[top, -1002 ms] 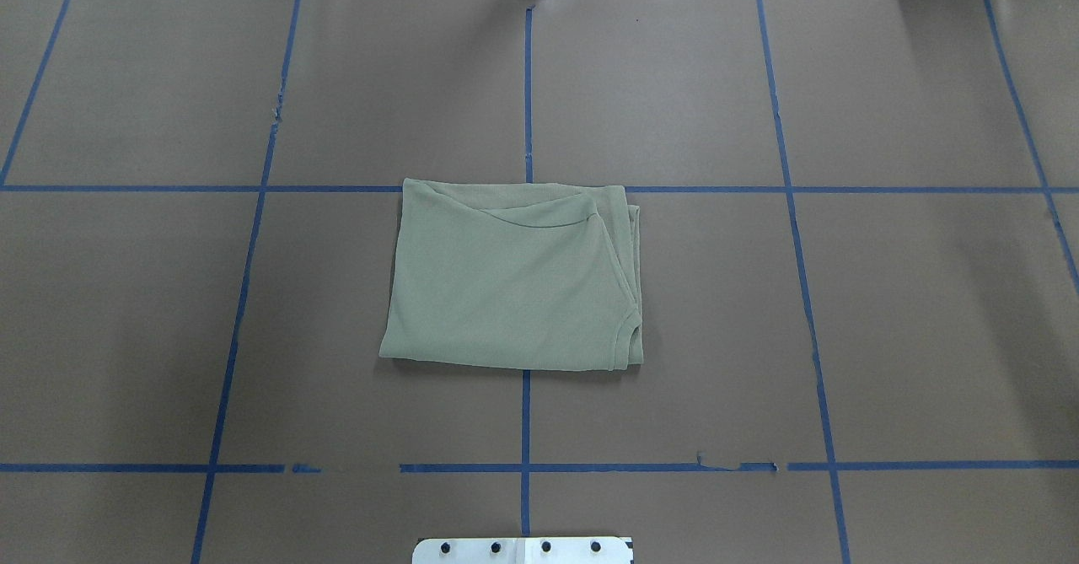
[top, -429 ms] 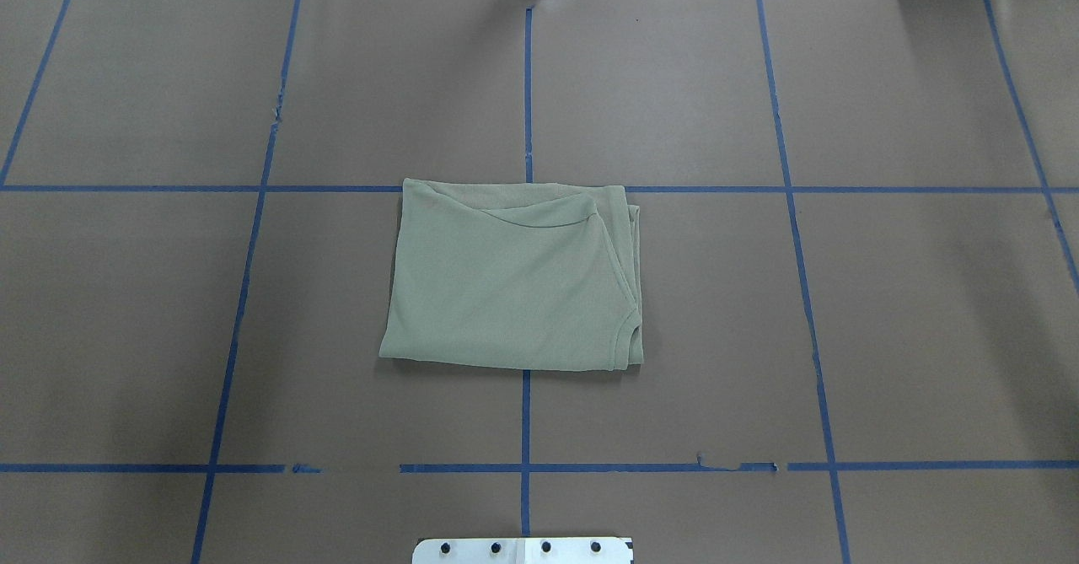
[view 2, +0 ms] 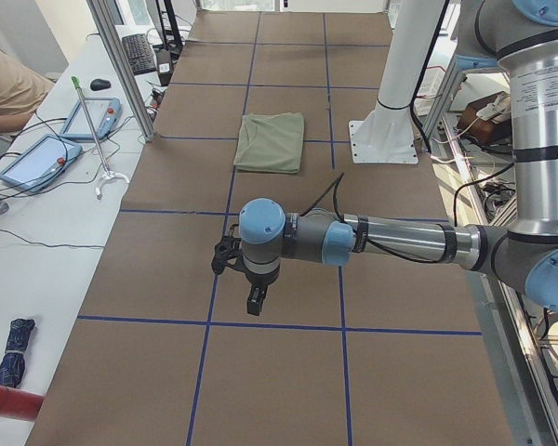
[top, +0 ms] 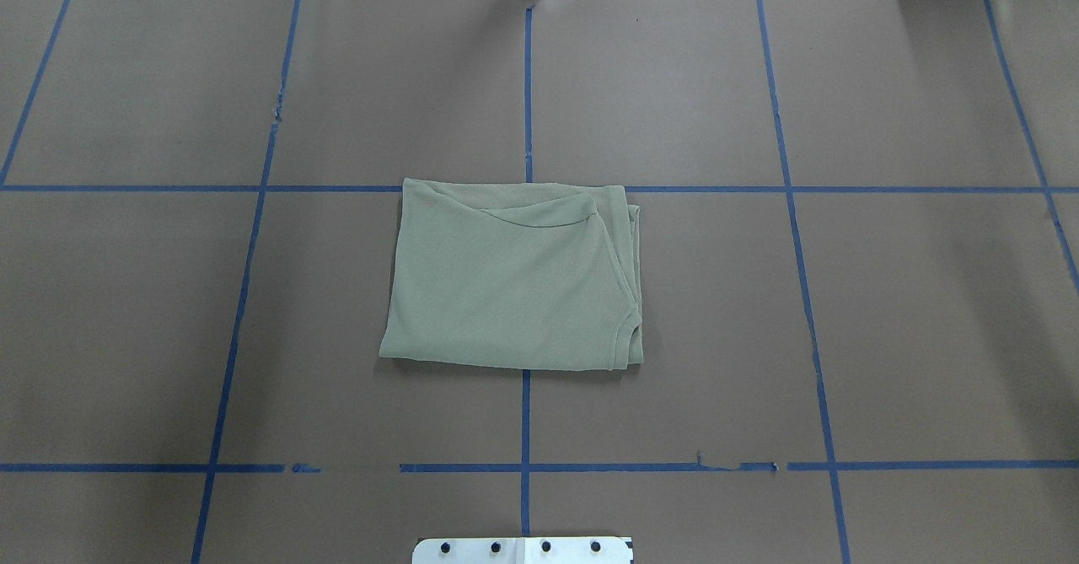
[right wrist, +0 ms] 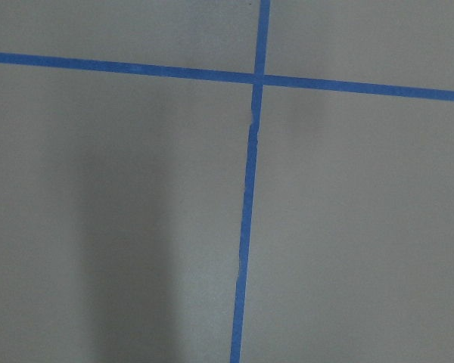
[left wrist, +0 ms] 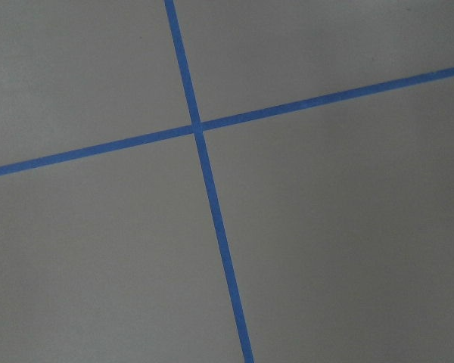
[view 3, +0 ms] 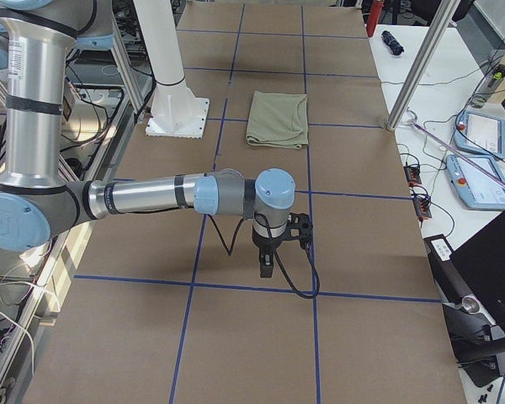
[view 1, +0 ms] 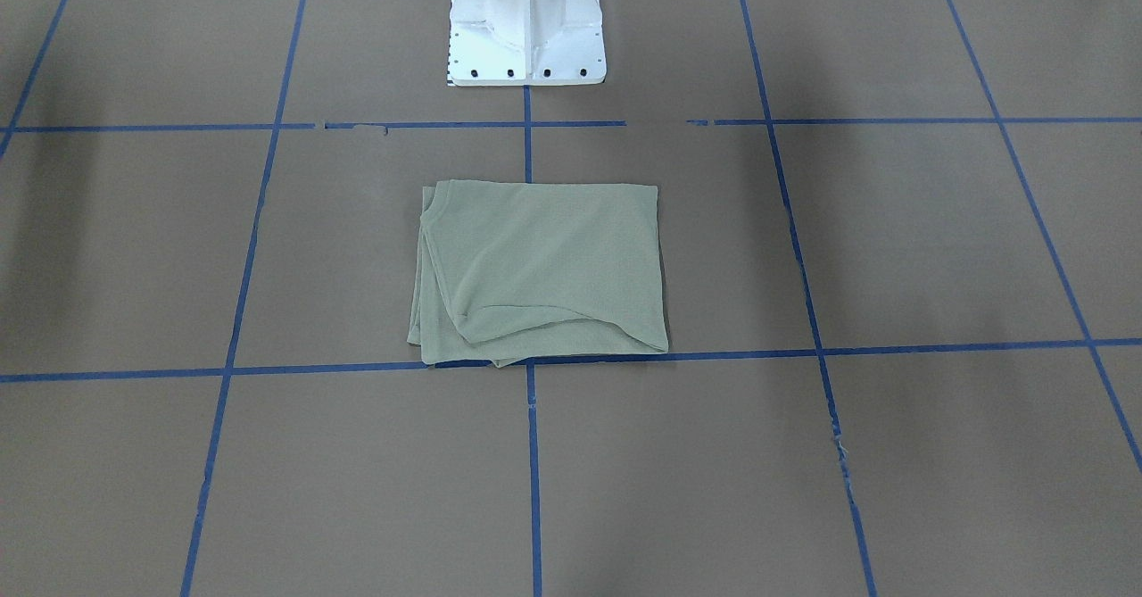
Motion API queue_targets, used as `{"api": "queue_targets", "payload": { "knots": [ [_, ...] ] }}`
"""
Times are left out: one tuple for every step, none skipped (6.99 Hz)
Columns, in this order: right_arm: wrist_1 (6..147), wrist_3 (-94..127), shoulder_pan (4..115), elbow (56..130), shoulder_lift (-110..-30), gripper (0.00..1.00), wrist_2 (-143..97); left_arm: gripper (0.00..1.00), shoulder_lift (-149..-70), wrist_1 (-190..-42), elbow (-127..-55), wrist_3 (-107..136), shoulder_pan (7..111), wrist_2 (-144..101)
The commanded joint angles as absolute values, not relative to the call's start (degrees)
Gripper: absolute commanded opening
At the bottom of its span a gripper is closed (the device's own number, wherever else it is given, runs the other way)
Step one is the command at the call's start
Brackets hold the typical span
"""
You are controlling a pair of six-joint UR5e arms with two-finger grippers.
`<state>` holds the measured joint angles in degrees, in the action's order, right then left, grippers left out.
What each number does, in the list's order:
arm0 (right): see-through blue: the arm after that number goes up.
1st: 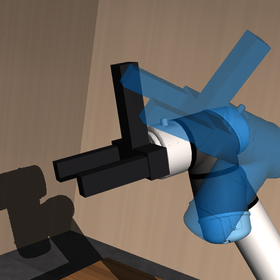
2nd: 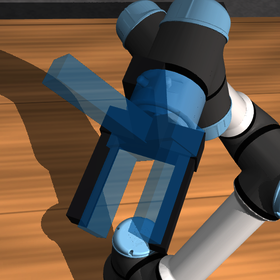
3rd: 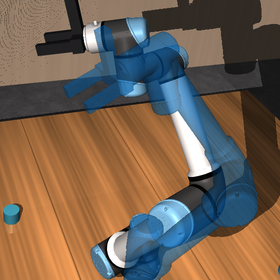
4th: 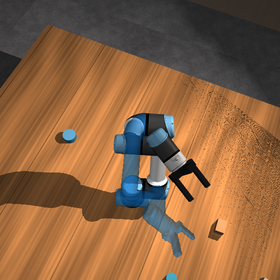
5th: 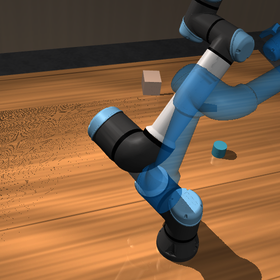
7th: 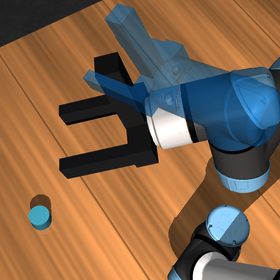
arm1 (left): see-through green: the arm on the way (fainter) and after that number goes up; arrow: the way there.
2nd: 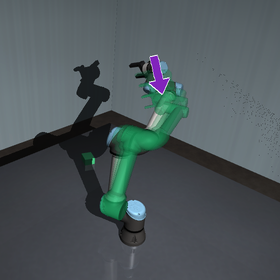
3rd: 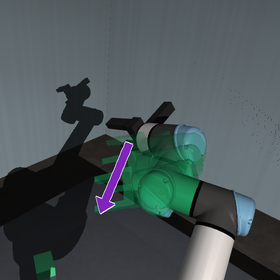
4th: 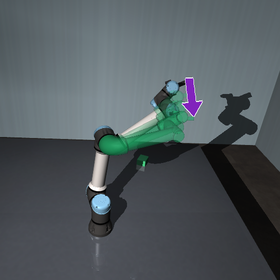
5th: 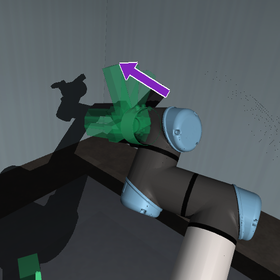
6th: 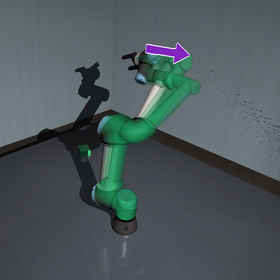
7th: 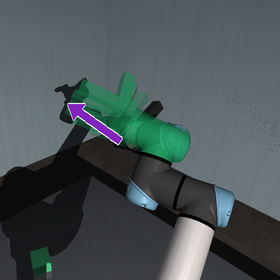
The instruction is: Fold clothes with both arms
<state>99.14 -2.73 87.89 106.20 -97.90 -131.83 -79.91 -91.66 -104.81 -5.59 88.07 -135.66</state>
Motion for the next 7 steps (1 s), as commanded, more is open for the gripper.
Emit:
{"api": "queue_targets", "payload": {
  "knots": [
    [99.14, -2.81, 87.89, 106.17, -98.00, 1.00, -131.75, 1.00, -79.46, -92.02, -104.68, -5.53, 88.07, -135.09],
    [99.14, -2.90, 87.89, 106.00, -98.00, 1.00, -131.66, 1.00, -79.89, -91.93, -104.50, -5.28, 88.07, -135.09],
    [99.05, -3.07, 87.89, 106.26, -98.00, 1.00, -131.49, 1.00, -79.37, -92.11, -105.20, -5.80, 88.24, -135.61],
    [99.23, -2.64, 87.89, 105.82, -98.00, 1.00, -132.70, 1.00, -78.93, -92.28, -105.99, -5.80, 88.24, -135.70],
    [99.05, -3.07, 87.89, 106.43, -98.52, 1.00, -133.41, 1.00, -79.01, -91.85, -106.34, -5.37, 87.63, -134.83],
    [99.14, -3.16, 87.89, 107.48, -99.13, 1.00, -133.24, 1.00, -78.93, -91.85, -106.61, -5.45, 87.80, -134.82],
    [99.14, -3.25, 87.89, 107.32, -99.49, 1.00, -133.07, 1.00, -78.93, -91.85, -106.61, -5.36, 87.80, -134.91]
  ]
}}
